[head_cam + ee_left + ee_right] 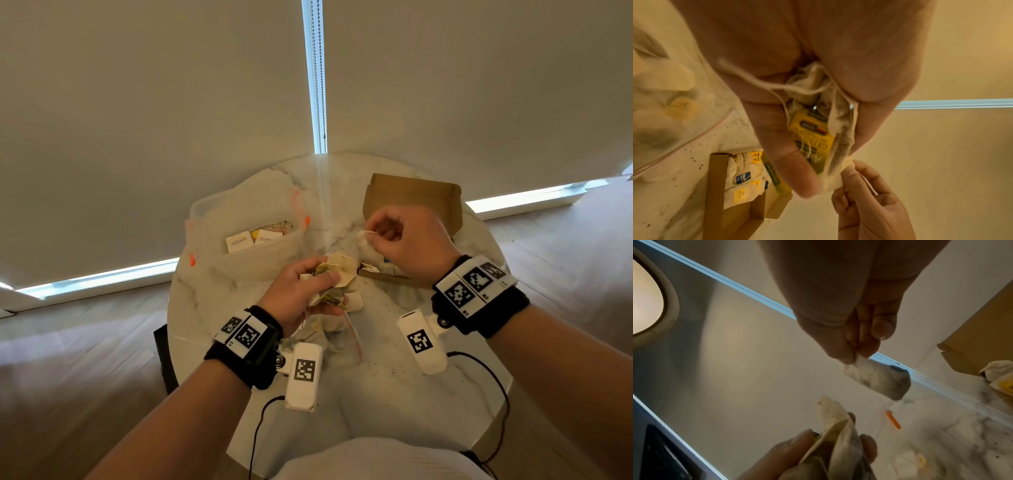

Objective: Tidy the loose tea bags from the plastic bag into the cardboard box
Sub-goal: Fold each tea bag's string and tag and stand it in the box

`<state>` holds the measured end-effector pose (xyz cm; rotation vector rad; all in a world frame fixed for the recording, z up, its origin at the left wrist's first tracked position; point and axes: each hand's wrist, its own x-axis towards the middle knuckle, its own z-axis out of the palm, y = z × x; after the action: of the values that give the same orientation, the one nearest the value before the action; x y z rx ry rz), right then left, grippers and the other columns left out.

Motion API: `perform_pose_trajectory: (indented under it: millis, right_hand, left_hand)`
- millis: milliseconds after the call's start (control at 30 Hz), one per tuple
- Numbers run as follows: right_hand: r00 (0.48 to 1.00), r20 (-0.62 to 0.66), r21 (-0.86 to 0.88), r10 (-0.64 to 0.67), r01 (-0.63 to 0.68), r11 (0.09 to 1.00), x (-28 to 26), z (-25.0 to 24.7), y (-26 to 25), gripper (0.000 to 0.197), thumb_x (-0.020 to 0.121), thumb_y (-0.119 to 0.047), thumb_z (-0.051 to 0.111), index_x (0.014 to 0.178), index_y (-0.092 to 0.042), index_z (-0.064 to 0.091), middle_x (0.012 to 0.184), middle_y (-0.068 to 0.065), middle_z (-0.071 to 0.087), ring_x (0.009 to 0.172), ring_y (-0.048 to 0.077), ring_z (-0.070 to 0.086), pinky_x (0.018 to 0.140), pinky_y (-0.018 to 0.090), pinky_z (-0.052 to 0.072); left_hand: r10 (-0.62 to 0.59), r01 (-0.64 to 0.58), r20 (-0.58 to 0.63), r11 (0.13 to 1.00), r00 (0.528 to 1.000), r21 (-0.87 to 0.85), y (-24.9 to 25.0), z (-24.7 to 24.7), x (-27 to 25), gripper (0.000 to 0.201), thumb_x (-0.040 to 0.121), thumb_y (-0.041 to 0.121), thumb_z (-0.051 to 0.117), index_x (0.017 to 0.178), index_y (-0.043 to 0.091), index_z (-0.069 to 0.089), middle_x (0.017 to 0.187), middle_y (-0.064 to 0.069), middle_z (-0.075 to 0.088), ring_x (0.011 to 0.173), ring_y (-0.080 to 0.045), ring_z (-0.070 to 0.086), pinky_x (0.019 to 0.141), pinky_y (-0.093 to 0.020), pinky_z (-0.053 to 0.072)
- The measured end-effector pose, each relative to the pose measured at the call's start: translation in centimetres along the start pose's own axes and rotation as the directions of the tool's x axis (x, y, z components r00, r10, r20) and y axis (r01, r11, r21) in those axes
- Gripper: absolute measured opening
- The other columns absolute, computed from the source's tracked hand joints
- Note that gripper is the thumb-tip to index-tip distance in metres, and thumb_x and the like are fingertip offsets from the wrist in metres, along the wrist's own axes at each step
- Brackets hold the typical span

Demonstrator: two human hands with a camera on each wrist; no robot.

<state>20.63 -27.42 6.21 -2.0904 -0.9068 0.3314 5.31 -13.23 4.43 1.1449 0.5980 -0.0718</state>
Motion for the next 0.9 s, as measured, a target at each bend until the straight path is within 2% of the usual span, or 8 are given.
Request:
perform_pose_trajectory:
  millis: [67, 133, 167, 233, 400, 667, 800, 900]
  right_hand:
    - [0.999, 0.025, 0.038, -0.029, 0.028, 0.999, -0.2, 0.0, -0.2, 0.019, 0.086, -0.009, 0.071, 0.083, -0.026, 0.065, 0.074, -0.011, 0.063, 0.061, 0.004, 0.059, 0.057, 0.013, 0.047]
    - [0.995, 0.071, 0.031, -0.074, 0.072, 0.997, -0.2, 0.1, -0.3, 0.019, 0.087, -0.007, 0.068, 0.083, -0.025, 0.070, 0.077, -0.013, 0.066, 0.066, 0.006, 0.064, 0.063, 0.018, 0.052]
    - [0.990, 0.100, 0.011, -0.098, 0.097, 0.995, -0.2, 0.1, -0.3, 0.017, 0.088, -0.008, 0.068, 0.087, -0.024, 0.074, 0.081, -0.014, 0.067, 0.070, 0.004, 0.064, 0.066, 0.016, 0.051]
    - [0.978, 0.147, -0.028, -0.145, 0.151, 0.988, -0.2, 0.1, -0.5, 0.013, 0.089, -0.013, 0.068, 0.096, -0.020, 0.076, 0.089, -0.012, 0.068, 0.077, 0.000, 0.062, 0.069, 0.011, 0.048]
    - [0.965, 0.213, -0.029, -0.153, 0.163, 0.986, -0.3, 0.5, -1.2, 0.012, 0.085, -0.027, 0.074, 0.095, -0.021, 0.078, 0.085, -0.010, 0.069, 0.074, 0.005, 0.061, 0.063, 0.016, 0.049]
    - [0.991, 0.069, 0.104, -0.118, 0.111, 0.988, -0.2, -0.1, -2.0, 0.006, 0.085, -0.014, 0.072, 0.087, -0.018, 0.075, 0.083, -0.007, 0.071, 0.073, 0.006, 0.064, 0.065, 0.016, 0.052]
    - [0.993, -0.018, 0.123, -0.114, 0.115, 0.986, 0.2, -0.8, -2.2, 0.005, 0.085, -0.014, 0.072, 0.084, -0.018, 0.074, 0.079, -0.008, 0.071, 0.070, 0.010, 0.066, 0.064, 0.023, 0.055]
    - [0.994, -0.052, 0.136, -0.097, 0.103, 0.985, 0.4, -1.2, -2.4, 0.007, 0.085, -0.015, 0.071, 0.082, -0.020, 0.073, 0.078, -0.009, 0.070, 0.069, 0.008, 0.065, 0.064, 0.021, 0.054]
  left_hand:
    - [-0.004, 0.004, 0.003, 1.000, 1.000, 0.002, 0.0, 0.1, 0.0, 0.019, 0.094, 0.001, 0.058, 0.111, 0.005, 0.067, 0.091, -0.015, 0.067, 0.068, -0.023, 0.067, 0.055, -0.031, 0.059]
    - [-0.006, 0.006, 0.006, 1.000, 1.000, 0.007, 0.0, 0.1, 0.1, 0.021, 0.094, 0.001, 0.058, 0.113, 0.003, 0.066, 0.096, -0.018, 0.066, 0.070, -0.025, 0.067, 0.056, -0.031, 0.059]
    - [-0.006, 0.006, 0.008, 1.000, 1.000, 0.009, 0.0, 0.1, 0.1, 0.021, 0.094, 0.001, 0.058, 0.114, 0.002, 0.066, 0.097, -0.019, 0.066, 0.071, -0.026, 0.067, 0.056, -0.031, 0.059]
    - [-0.005, 0.005, 0.013, 1.000, 1.000, 0.009, 0.1, 0.1, 0.1, 0.021, 0.094, 0.002, 0.058, 0.113, 0.002, 0.066, 0.097, -0.020, 0.066, 0.072, -0.026, 0.067, 0.056, -0.031, 0.058]
    - [-0.006, 0.006, 0.017, 1.000, 1.000, 0.006, 0.3, 0.0, 0.2, 0.023, 0.094, 0.001, 0.058, 0.116, 0.001, 0.064, 0.097, -0.021, 0.065, 0.072, -0.026, 0.067, 0.056, -0.031, 0.059]
    - [-0.007, 0.006, -0.005, 0.999, 1.000, -0.032, -0.1, -0.3, 0.3, 0.030, 0.094, -0.002, 0.056, 0.124, 0.002, 0.060, 0.095, -0.018, 0.069, 0.074, -0.029, 0.068, 0.055, -0.032, 0.058]
    - [0.012, -0.012, 0.008, 1.000, 1.000, -0.028, 0.0, -0.4, 0.3, 0.026, 0.095, -0.005, 0.053, 0.114, 0.007, 0.065, 0.094, -0.019, 0.069, 0.072, -0.027, 0.069, 0.053, -0.031, 0.057]
    - [0.033, -0.032, 0.026, 0.999, 0.999, -0.039, 0.0, -0.5, 0.3, 0.023, 0.095, -0.003, 0.052, 0.107, 0.009, 0.067, 0.095, -0.017, 0.069, 0.076, -0.027, 0.069, 0.058, -0.032, 0.057]
